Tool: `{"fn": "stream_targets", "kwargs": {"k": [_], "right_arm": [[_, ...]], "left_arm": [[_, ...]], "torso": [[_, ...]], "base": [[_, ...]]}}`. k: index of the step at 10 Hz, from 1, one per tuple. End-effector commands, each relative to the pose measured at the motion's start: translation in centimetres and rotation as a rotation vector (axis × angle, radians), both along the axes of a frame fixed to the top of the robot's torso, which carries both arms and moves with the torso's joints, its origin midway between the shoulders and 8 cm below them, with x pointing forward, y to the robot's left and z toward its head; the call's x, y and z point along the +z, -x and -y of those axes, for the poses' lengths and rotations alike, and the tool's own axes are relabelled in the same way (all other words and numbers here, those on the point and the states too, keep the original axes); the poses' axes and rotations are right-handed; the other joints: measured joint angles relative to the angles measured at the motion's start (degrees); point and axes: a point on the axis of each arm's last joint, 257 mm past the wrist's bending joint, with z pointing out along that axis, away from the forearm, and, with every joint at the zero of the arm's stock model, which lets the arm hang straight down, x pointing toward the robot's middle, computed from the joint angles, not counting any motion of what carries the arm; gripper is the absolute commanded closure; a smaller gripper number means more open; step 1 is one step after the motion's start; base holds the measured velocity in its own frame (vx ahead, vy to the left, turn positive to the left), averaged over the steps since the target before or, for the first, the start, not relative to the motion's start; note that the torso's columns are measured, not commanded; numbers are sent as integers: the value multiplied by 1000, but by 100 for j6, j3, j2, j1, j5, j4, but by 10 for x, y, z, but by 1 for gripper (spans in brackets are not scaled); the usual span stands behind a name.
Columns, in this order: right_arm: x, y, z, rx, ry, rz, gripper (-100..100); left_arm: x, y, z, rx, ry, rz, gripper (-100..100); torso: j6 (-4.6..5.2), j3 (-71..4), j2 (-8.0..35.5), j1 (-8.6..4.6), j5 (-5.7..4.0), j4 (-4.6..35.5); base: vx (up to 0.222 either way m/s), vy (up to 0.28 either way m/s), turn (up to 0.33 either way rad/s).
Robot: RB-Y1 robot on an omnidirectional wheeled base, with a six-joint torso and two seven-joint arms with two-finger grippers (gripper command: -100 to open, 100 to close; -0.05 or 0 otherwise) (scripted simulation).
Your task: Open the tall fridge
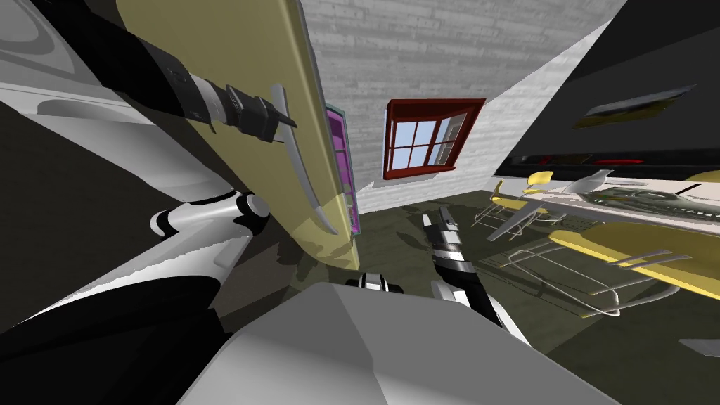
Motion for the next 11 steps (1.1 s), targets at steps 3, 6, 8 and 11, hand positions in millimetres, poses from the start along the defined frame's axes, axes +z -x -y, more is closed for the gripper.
{"fn": "stream_targets", "kwargs": {"k": [3,6,8,11], "right_arm": [[0,0,0,0,0,0,0],[0,0,0,0,0,0,0],[0,0,0,0,0,0,0],[0,0,0,0,0,0,0]], "left_arm": [[7,16,26,-127,10,17,100],[9,30,49,-238,10,25,100],[6,27,49,-232,5,15,100],[5,34,64,-305,5,11,100]], "torso": [[6,21,17,-35,-11,2],[20,-19,-25,-68,-36,-8],[13,-1,-6,-60,-30,1],[23,-9,-21,-58,-30,-13]], "base": [[-303,194,-23],[-238,197,-24],[-156,159,-33],[-138,190,-34]]}}
